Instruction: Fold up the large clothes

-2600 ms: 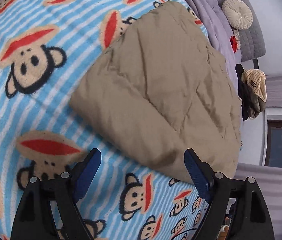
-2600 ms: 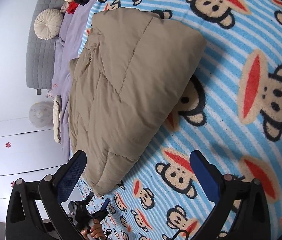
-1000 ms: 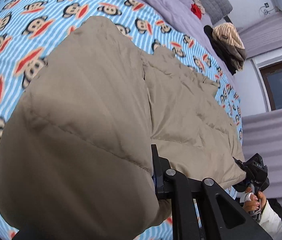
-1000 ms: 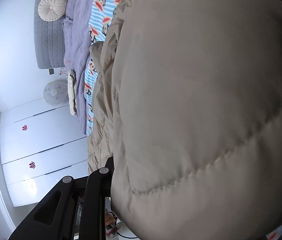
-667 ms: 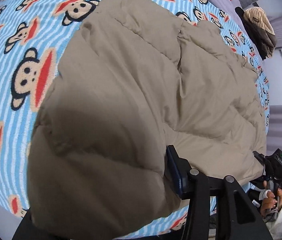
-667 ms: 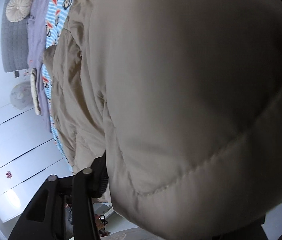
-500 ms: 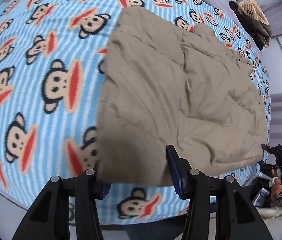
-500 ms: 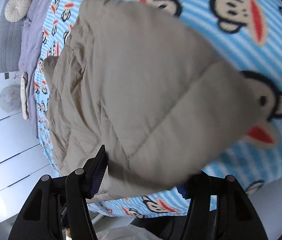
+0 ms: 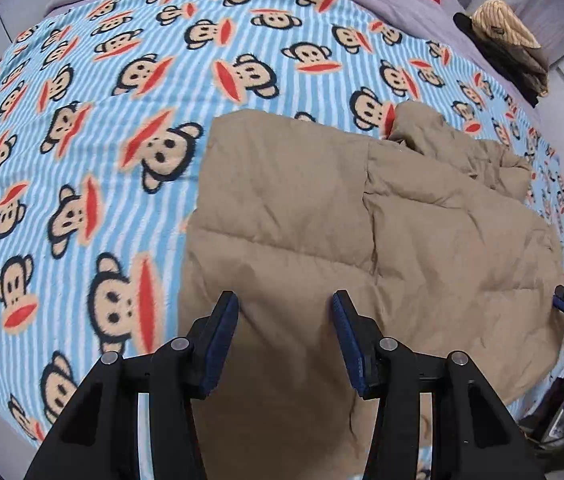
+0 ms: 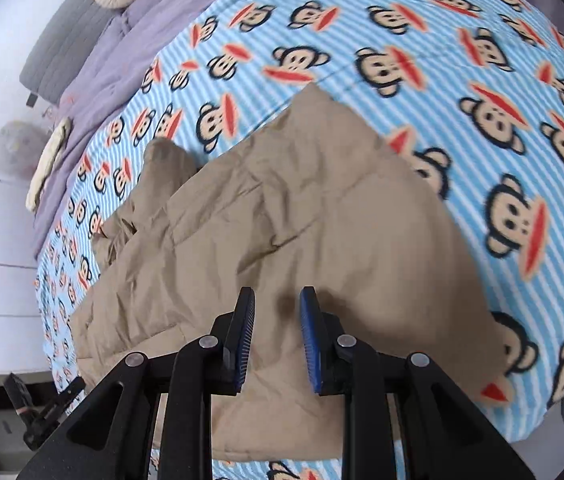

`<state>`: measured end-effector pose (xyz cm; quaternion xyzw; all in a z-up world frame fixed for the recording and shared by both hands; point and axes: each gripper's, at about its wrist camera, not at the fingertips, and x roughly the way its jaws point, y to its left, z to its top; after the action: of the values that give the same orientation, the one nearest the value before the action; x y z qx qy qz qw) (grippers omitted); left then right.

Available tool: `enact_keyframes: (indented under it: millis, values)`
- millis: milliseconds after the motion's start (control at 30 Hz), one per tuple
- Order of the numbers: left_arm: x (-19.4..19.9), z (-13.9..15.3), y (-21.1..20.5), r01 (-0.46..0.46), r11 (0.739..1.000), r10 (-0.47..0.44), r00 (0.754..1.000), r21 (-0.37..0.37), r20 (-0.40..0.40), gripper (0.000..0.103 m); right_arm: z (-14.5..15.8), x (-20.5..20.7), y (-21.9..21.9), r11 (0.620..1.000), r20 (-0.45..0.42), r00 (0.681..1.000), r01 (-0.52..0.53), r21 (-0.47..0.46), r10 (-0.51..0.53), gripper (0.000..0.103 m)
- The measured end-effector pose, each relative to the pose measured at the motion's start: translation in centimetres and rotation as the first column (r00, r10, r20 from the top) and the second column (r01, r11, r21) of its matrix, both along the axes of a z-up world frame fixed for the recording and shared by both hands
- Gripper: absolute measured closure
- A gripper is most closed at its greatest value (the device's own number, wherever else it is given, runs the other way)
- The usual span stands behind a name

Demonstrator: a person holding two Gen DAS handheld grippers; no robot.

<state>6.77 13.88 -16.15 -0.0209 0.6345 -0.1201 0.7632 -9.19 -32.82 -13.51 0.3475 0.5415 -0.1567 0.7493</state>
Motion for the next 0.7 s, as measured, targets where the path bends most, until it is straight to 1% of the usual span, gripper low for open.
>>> enact_keyframes:
  millis: [33,67,100,133,200,267,433,567,600,667,700]
  values:
    - [0.5,-1.1,-0.8,-0.005,0.999,0.005,1.0,0.04,-0.002,0.052,-1.3,1.0,0.4,1.0,-0.033,0.999,-0.006,0.009,0.006,0.077]
    - [0.8,-2.1,-1.3,-0.004,0.998,0.005,1.0,0.065,-0.013,0.052,-2.7,2.1,0.1,1.0,-0.06,0.998,0.002,0.021,-0.001,0.077]
    - [1.0,-2.8,-1.7,-0.003,0.997,0.005,1.0,0.079,-0.023,0.052,-2.9,2.4,0.5,1.0,-0.076,0.997,0.012,0.026,-0.01,0.077]
    - [1.1,-3.0,-2.0,0.002,0.996,0.0,1.0,0.09,-0.027,0.052,-4.1,3.3,0.4,0.999,-0.084,0.996,0.017,0.028,-0.015,0.077]
    - [1.0,-2.7,-2.5,0.03,0.992,-0.028,0.999,0.12,-0.016,0.052,-4.9,4.8,0.2,0.999,-0.091,0.996,0.023,0.031,-0.02,0.077]
    - [0.6,-1.9,-2.6,0.046,0.989,-0.046,0.999,0.142,-0.003,0.052,-4.7,5.4,0.2,0.999,-0.103,0.995,0.019,0.041,-0.015,0.077]
    - [0.2,-0.7,-1.7,0.009,0.994,-0.007,1.0,0.107,-0.015,0.052,-3.3,3.9,0.8,0.997,-0.111,0.994,0.024,0.07,-0.016,0.077]
    - [-0.1,0.3,-2.3,0.023,0.993,-0.022,1.0,0.116,-0.009,0.052,-1.5,2.7,2.8,0.997,-0.093,0.995,-0.02,0.069,0.026,0.076]
    - [-0.2,0.6,-2.5,0.032,0.992,-0.032,0.999,0.119,-0.005,0.052,-1.2,2.6,3.5,0.997,-0.091,0.995,-0.034,0.071,0.04,0.075]
    - [-0.3,1.2,-2.8,0.043,0.992,-0.044,0.999,0.122,0.005,0.05,-0.7,2.8,4.9,0.996,-0.085,0.994,-0.061,0.068,0.067,0.069]
    - [-0.4,1.5,-3.0,0.046,0.991,-0.048,0.999,0.125,0.015,0.042,-0.6,3.0,5.5,0.995,-0.082,0.993,-0.076,0.066,0.081,0.06]
